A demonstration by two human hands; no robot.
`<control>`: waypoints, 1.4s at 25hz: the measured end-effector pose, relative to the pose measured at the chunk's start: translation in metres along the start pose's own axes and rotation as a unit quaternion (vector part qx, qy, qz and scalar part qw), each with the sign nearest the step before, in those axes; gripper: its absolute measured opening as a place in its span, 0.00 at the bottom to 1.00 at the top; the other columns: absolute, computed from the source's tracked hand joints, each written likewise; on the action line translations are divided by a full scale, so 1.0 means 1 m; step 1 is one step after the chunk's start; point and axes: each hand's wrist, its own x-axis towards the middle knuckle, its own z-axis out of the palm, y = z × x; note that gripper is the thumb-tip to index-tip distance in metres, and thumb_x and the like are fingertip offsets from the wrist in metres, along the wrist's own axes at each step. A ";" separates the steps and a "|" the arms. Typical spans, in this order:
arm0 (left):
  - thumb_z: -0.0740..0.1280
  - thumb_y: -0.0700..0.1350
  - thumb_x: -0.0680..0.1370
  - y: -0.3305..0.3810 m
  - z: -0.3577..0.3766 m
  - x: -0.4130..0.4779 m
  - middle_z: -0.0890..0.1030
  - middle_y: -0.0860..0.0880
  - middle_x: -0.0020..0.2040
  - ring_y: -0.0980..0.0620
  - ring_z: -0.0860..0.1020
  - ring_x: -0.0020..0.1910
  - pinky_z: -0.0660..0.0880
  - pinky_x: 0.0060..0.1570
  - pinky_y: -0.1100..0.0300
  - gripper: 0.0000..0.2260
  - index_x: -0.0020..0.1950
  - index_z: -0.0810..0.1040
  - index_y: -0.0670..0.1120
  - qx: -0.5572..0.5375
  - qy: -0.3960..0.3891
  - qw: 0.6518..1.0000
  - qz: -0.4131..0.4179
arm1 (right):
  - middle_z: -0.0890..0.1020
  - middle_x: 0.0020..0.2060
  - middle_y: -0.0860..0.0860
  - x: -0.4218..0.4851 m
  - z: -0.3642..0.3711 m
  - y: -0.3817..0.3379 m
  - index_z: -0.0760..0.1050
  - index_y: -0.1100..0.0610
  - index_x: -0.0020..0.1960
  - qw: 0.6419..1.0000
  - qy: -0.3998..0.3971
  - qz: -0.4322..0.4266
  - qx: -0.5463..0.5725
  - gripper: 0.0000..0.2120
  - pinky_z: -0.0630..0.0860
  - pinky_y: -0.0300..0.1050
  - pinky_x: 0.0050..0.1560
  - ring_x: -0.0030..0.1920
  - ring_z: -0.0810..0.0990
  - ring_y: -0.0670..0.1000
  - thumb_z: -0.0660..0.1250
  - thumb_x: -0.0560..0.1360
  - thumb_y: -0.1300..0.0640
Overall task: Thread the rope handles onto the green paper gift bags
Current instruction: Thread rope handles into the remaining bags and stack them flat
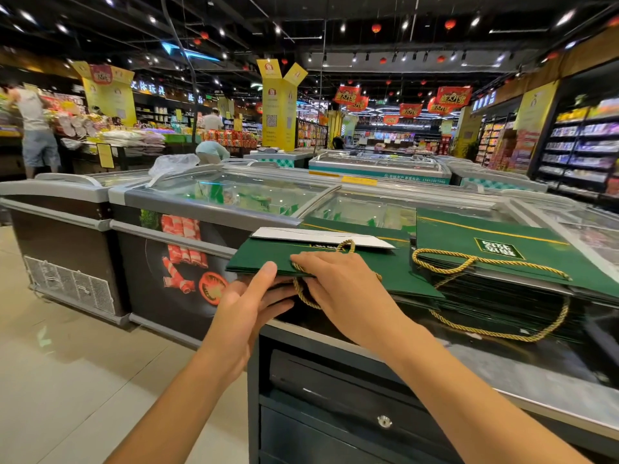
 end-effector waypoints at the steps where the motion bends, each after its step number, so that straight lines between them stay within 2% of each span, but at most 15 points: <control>1: 0.65 0.51 0.77 0.001 0.000 0.000 0.85 0.43 0.57 0.43 0.84 0.56 0.77 0.61 0.45 0.20 0.66 0.77 0.44 0.007 -0.012 1.000 0.007 | 0.84 0.57 0.52 0.001 -0.004 -0.001 0.78 0.57 0.66 0.999 0.036 0.005 0.017 0.15 0.78 0.57 0.56 0.57 0.82 0.56 0.63 0.80 0.64; 4: 0.64 0.52 0.77 0.002 0.001 -0.001 0.85 0.45 0.58 0.44 0.83 0.58 0.76 0.60 0.48 0.21 0.68 0.76 0.47 0.014 -0.039 0.999 0.009 | 0.86 0.54 0.53 0.006 -0.021 0.003 0.78 0.57 0.67 0.984 0.150 0.053 0.080 0.17 0.81 0.46 0.53 0.52 0.84 0.49 0.63 0.81 0.66; 6: 0.64 0.52 0.78 -0.001 0.002 0.002 0.84 0.45 0.59 0.45 0.83 0.58 0.76 0.61 0.47 0.21 0.69 0.75 0.48 0.020 -0.040 0.999 -0.002 | 0.86 0.47 0.49 0.011 -0.038 0.008 0.78 0.54 0.68 0.960 0.211 0.094 0.156 0.16 0.75 0.34 0.40 0.40 0.81 0.42 0.62 0.83 0.64; 8: 0.65 0.51 0.79 -0.005 0.004 0.003 0.85 0.46 0.58 0.45 0.84 0.57 0.76 0.61 0.47 0.20 0.70 0.74 0.48 0.029 -0.040 0.999 -0.018 | 0.84 0.42 0.46 0.016 -0.056 0.017 0.80 0.56 0.64 0.919 0.281 0.115 0.252 0.13 0.73 0.35 0.38 0.38 0.78 0.42 0.61 0.84 0.63; 12: 0.69 0.45 0.79 -0.011 0.011 0.004 0.86 0.45 0.55 0.44 0.85 0.54 0.79 0.58 0.49 0.19 0.70 0.73 0.49 0.024 -0.019 0.998 -0.054 | 0.81 0.44 0.58 0.017 -0.076 0.036 0.81 0.57 0.55 0.771 0.381 0.165 0.483 0.07 0.79 0.60 0.52 0.47 0.78 0.54 0.64 0.83 0.58; 15: 0.71 0.44 0.79 -0.018 0.024 0.002 0.84 0.46 0.57 0.48 0.86 0.52 0.81 0.54 0.51 0.22 0.71 0.69 0.51 0.018 -0.024 0.997 -0.071 | 0.85 0.51 0.55 0.015 -0.070 0.038 0.79 0.56 0.58 0.623 0.410 0.215 0.631 0.08 0.81 0.57 0.58 0.50 0.83 0.54 0.62 0.84 0.61; 16: 0.70 0.43 0.79 -0.019 0.029 0.001 0.84 0.50 0.56 0.52 0.86 0.50 0.82 0.51 0.52 0.21 0.69 0.68 0.53 0.020 -0.025 0.997 -0.068 | 0.85 0.53 0.56 0.013 -0.065 0.036 0.78 0.57 0.59 0.580 0.406 0.225 0.669 0.08 0.81 0.56 0.58 0.51 0.84 0.54 0.61 0.84 0.62; 17: 0.70 0.42 0.79 -0.020 0.033 0.000 0.84 0.54 0.54 0.55 0.85 0.49 0.83 0.48 0.54 0.20 0.68 0.68 0.54 0.020 -0.027 0.998 -0.060 | 0.85 0.56 0.59 0.009 -0.060 0.035 0.77 0.58 0.60 0.558 0.397 0.235 0.690 0.09 0.81 0.57 0.59 0.53 0.84 0.56 0.60 0.84 0.64; 19: 0.68 0.36 0.80 -0.020 0.035 0.001 0.86 0.55 0.53 0.54 0.85 0.52 0.82 0.43 0.57 0.18 0.67 0.71 0.51 0.003 -0.025 0.999 -0.035 | 0.84 0.55 0.59 0.000 -0.052 0.036 0.77 0.58 0.58 0.571 0.377 0.249 0.686 0.10 0.79 0.59 0.62 0.52 0.83 0.58 0.61 0.82 0.68; 22: 0.62 0.29 0.80 -0.011 0.029 0.005 0.86 0.51 0.56 0.51 0.84 0.55 0.82 0.45 0.60 0.21 0.68 0.72 0.50 -0.028 -0.015 0.999 0.008 | 0.84 0.50 0.56 -0.015 -0.053 0.043 0.75 0.58 0.60 0.623 0.360 0.265 0.642 0.16 0.81 0.50 0.55 0.50 0.84 0.55 0.64 0.77 0.73; 25: 0.60 0.28 0.81 0.000 0.019 0.018 0.86 0.53 0.55 0.53 0.84 0.55 0.82 0.48 0.59 0.25 0.70 0.71 0.53 -0.015 0.001 0.999 0.033 | 0.85 0.55 0.56 -0.031 -0.064 0.060 0.72 0.58 0.66 0.661 0.349 0.312 0.586 0.20 0.82 0.50 0.53 0.56 0.84 0.57 0.69 0.76 0.69; 28: 0.61 0.30 0.81 0.008 0.016 0.034 0.84 0.49 0.60 0.49 0.84 0.57 0.83 0.51 0.55 0.27 0.77 0.66 0.50 0.025 0.008 0.998 0.052 | 0.84 0.52 0.56 -0.047 -0.084 0.078 0.71 0.54 0.66 0.688 0.349 0.335 0.542 0.22 0.83 0.41 0.41 0.48 0.87 0.54 0.71 0.76 0.67; 29: 0.61 0.30 0.82 0.012 0.020 0.039 0.85 0.49 0.59 0.49 0.84 0.56 0.83 0.49 0.56 0.26 0.77 0.66 0.49 0.038 0.011 0.998 0.058 | 0.84 0.52 0.56 -0.053 -0.093 0.084 0.72 0.52 0.66 0.710 0.344 0.335 0.514 0.23 0.83 0.42 0.41 0.46 0.87 0.52 0.72 0.75 0.67; 32: 0.62 0.32 0.82 0.024 0.044 0.058 0.85 0.49 0.56 0.54 0.85 0.51 0.83 0.50 0.57 0.23 0.73 0.67 0.51 0.084 0.005 0.994 0.074 | 0.83 0.54 0.49 -0.067 -0.119 0.104 0.75 0.48 0.67 0.824 0.275 0.335 0.365 0.24 0.82 0.40 0.52 0.50 0.84 0.41 0.75 0.74 0.64; 35: 0.69 0.36 0.79 0.032 0.078 0.077 0.79 0.52 0.59 0.69 0.82 0.48 0.78 0.46 0.69 0.25 0.72 0.67 0.51 0.170 -0.055 0.980 0.082 | 0.81 0.59 0.44 -0.079 -0.146 0.125 0.74 0.49 0.72 0.882 0.209 0.350 0.238 0.25 0.78 0.45 0.60 0.58 0.82 0.46 0.73 0.77 0.57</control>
